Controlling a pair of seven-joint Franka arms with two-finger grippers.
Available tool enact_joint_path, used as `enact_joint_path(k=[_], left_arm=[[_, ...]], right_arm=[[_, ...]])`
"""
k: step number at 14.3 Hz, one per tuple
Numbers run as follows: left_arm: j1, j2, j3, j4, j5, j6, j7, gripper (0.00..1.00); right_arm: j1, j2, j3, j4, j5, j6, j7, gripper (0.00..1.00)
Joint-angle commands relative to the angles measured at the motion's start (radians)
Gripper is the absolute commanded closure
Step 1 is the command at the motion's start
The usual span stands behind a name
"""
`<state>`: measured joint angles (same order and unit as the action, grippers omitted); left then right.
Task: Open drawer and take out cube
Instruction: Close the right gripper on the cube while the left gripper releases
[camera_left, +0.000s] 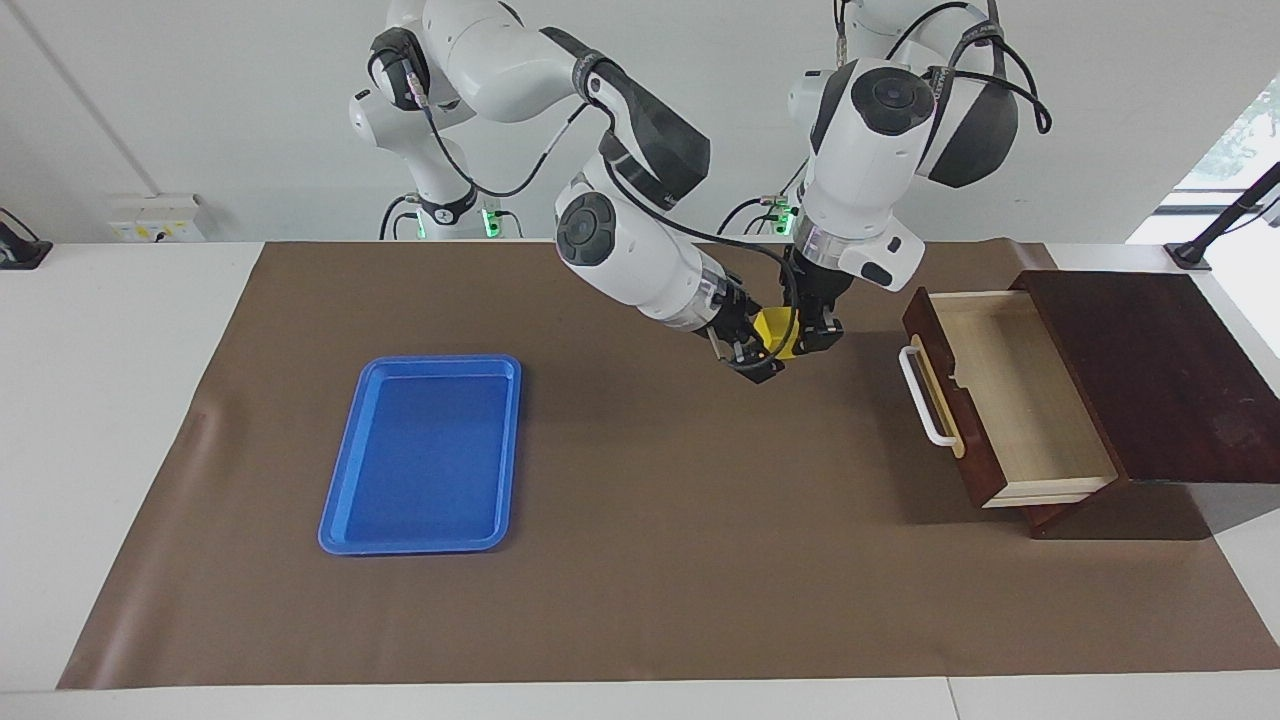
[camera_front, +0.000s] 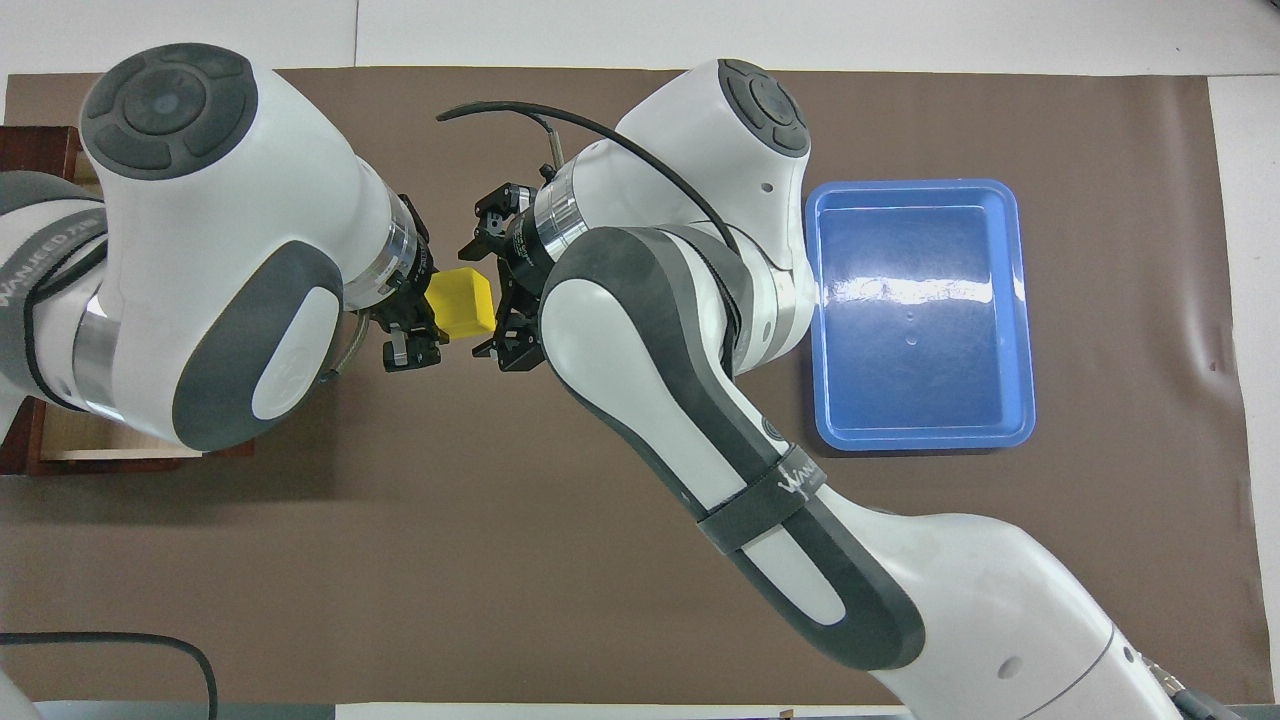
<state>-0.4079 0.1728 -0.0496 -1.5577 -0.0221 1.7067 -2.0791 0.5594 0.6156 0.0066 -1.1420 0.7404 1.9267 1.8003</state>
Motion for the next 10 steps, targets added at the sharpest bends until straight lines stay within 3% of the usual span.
enact_joint_path(k=[1,4,6,8,10], left_arm=[[-0.005,-0.009,0.008,-0.016,0.005,0.017,-0.012,1.0],[-0.003,-0.009,0.008,-0.016,0.005,0.017,-0.012,1.0],[-0.003,-0.009,0.008,-0.016,0.005,0.017,-0.012,1.0],[-0.002,-0.009,0.008,-0.018,0.007,0.017,-0.012,1.0],[-0.002,-0.009,0.008,-0.018,0.008,0.017,-0.012,1.0]], right_arm=[[0.005,-0.013,0.0,-0.018,0.025,0.018,0.025,0.05],[0.005,-0.014,0.0,-0.019,0.025,0.017,0.031,0.2],[0.005,-0.016,-0.002,-0.019,0.025,0.02,0.033,0.53],[0.007,-0.016,0.0,-0.019,0.025,0.024,0.05,0.96],[0.007,-0.016,0.0,-0.021,0.027,0.037,0.053,1.0]])
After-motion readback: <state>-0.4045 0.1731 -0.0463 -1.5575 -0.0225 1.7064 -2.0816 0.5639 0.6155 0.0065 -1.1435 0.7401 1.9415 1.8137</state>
